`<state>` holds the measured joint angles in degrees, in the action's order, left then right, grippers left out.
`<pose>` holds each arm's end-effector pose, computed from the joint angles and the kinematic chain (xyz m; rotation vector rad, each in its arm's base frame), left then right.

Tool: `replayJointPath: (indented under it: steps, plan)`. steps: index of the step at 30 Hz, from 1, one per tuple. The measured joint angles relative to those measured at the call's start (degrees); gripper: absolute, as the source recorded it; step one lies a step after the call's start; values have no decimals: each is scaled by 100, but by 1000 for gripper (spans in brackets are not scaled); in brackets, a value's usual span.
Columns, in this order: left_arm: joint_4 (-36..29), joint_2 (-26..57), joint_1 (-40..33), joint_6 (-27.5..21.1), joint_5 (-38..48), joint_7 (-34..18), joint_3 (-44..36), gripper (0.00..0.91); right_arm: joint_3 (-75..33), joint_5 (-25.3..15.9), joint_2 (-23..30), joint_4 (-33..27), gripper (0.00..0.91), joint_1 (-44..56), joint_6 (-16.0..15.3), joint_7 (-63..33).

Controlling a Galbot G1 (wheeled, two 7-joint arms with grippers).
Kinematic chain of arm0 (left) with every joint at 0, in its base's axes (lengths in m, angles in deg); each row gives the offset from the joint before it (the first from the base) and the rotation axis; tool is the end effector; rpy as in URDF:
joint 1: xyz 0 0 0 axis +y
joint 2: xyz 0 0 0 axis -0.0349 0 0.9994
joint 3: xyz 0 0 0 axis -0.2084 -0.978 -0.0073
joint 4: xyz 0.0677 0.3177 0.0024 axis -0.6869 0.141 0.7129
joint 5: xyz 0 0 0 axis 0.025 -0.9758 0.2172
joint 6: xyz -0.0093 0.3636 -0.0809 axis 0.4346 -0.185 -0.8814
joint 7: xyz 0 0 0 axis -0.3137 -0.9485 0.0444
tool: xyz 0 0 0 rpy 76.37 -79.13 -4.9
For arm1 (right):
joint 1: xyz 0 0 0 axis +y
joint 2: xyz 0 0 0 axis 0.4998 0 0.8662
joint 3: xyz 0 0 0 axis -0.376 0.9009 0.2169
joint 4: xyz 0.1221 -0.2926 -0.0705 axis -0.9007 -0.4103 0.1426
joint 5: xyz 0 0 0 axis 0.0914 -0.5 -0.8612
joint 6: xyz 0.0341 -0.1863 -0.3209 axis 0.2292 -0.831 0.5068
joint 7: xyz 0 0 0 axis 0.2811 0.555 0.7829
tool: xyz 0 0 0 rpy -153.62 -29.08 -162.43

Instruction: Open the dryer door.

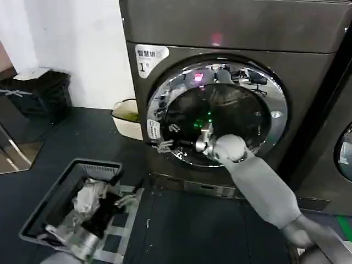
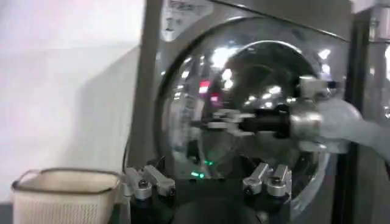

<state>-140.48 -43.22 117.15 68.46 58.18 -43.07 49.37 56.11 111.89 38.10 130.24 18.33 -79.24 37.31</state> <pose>0.2442 0.0819 -0.2243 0.6567 3.0185 -0.2349 0.5086 0.0348 -0.1278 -2.0201 2.3780 -0.2569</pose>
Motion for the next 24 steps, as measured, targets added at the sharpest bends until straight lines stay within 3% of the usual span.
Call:
replayJointPath:
  steps: [6, 10, 24]
  plan:
    - [230, 310, -206, -420, 511, -139, 427, 907, -222, 154, -314, 388, 907, 288, -115, 803]
    - [443, 508, -382, -744, 776, 261, 661, 907, -389, 167, -481, 594, 907, 451, -79, 1263]
    - [1943, 913, -1760, -253, 1090, 1705, 6, 907, -1335, 333, -1239, 1433, 907, 1481, 524, 2341]
